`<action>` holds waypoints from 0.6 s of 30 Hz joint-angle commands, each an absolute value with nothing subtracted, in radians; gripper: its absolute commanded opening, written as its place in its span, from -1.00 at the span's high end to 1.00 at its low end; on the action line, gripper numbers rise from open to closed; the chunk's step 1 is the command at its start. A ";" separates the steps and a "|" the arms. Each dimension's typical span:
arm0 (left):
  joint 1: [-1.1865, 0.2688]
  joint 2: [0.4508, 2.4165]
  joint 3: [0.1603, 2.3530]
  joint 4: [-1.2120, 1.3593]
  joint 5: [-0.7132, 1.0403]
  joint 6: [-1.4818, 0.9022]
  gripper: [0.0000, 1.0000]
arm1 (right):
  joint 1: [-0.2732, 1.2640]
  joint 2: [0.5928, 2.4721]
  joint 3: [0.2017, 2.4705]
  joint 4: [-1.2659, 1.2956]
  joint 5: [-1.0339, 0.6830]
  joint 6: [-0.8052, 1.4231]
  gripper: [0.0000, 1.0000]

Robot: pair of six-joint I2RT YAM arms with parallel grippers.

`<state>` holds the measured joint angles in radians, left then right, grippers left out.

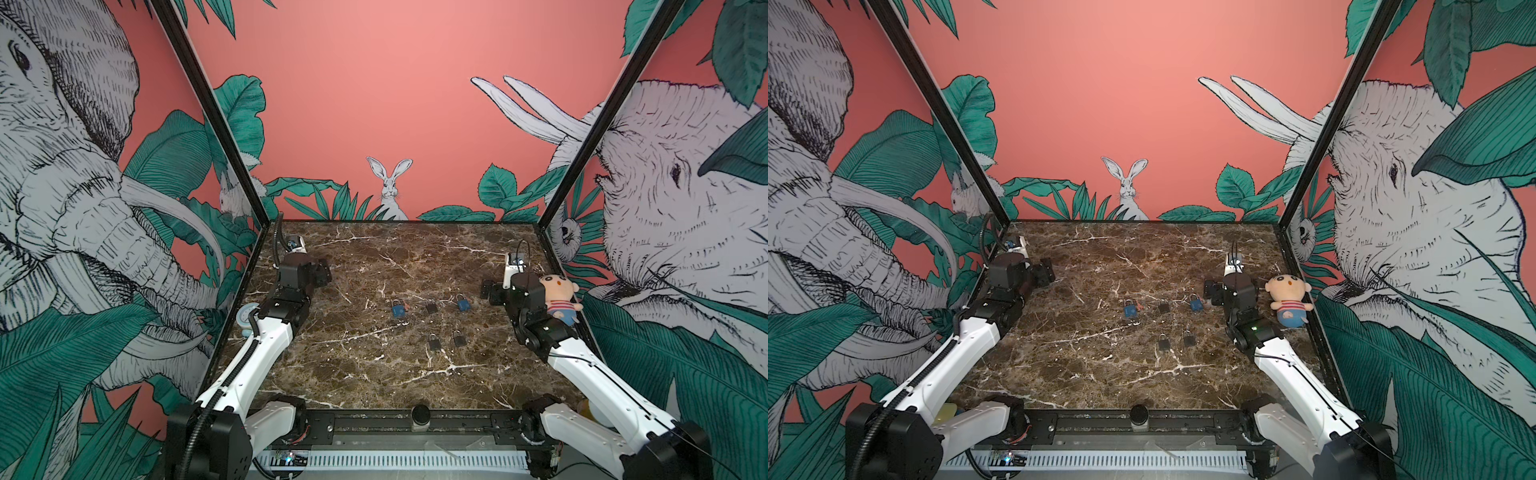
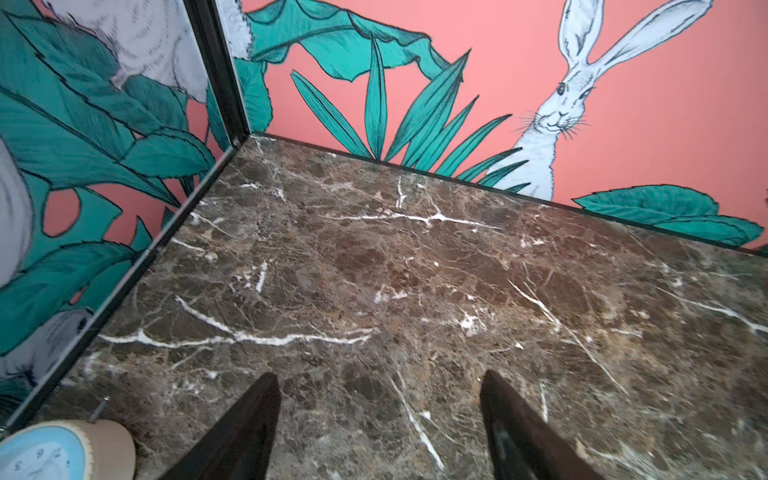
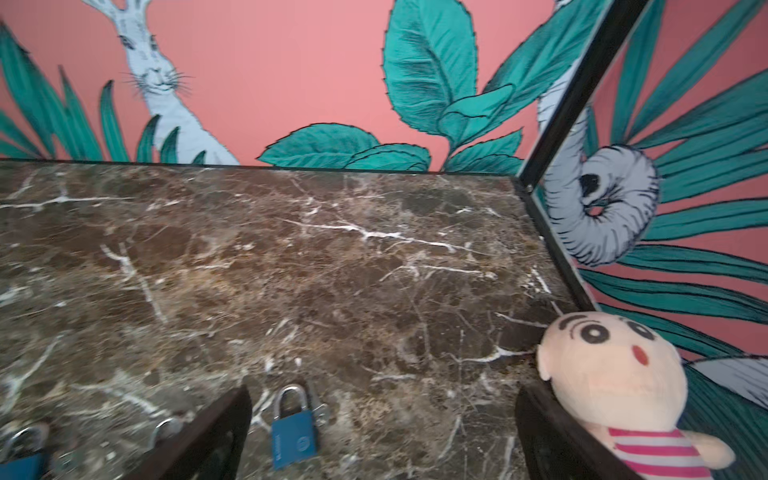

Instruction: Lock with the key

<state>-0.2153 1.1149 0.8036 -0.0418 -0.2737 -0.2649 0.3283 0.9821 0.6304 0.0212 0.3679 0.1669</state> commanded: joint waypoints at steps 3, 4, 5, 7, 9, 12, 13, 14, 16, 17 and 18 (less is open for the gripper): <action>-0.197 1.130 0.789 0.115 -0.409 -0.095 -0.56 | 0.209 1.014 0.588 0.146 0.443 0.134 -0.99; -0.194 1.132 0.776 0.144 -0.406 -0.060 -0.57 | 0.183 1.021 0.577 0.153 0.448 0.134 -0.99; -0.192 1.134 0.768 0.165 -0.407 -0.031 -0.57 | 0.166 1.024 0.562 0.168 0.449 0.132 -0.99; -0.190 1.145 0.745 0.204 -0.412 0.029 -0.57 | 0.134 1.026 0.521 0.219 0.445 0.134 -0.99; -0.189 1.159 0.706 0.279 -0.431 0.073 -0.57 | 0.104 1.026 0.472 0.286 0.420 0.136 -0.99; -0.186 1.180 0.647 0.372 -0.442 0.111 -0.57 | 0.078 1.040 0.417 0.367 0.410 0.136 -0.99; -0.184 1.191 0.631 0.403 -0.440 0.128 -0.57 | 0.073 1.050 0.404 0.396 0.409 0.132 -0.99; -0.183 1.205 0.616 0.431 -0.438 0.142 -0.57 | 0.069 1.065 0.387 0.433 0.410 0.124 -0.99; -0.181 1.240 0.593 0.473 -0.430 0.156 -0.56 | 0.065 1.098 0.363 0.508 0.415 0.113 -0.99; -0.182 1.264 0.583 0.495 -0.423 0.165 -0.56 | 0.062 1.120 0.355 0.546 0.422 0.111 -0.99; -0.183 1.282 0.578 0.504 -0.411 0.166 -0.55 | 0.063 1.139 0.348 0.568 0.430 0.110 -0.99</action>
<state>-0.1886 1.2556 0.6003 0.3851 -0.4122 0.1062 0.0685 1.1046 0.3618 0.3973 0.4126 0.1276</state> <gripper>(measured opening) 0.781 0.994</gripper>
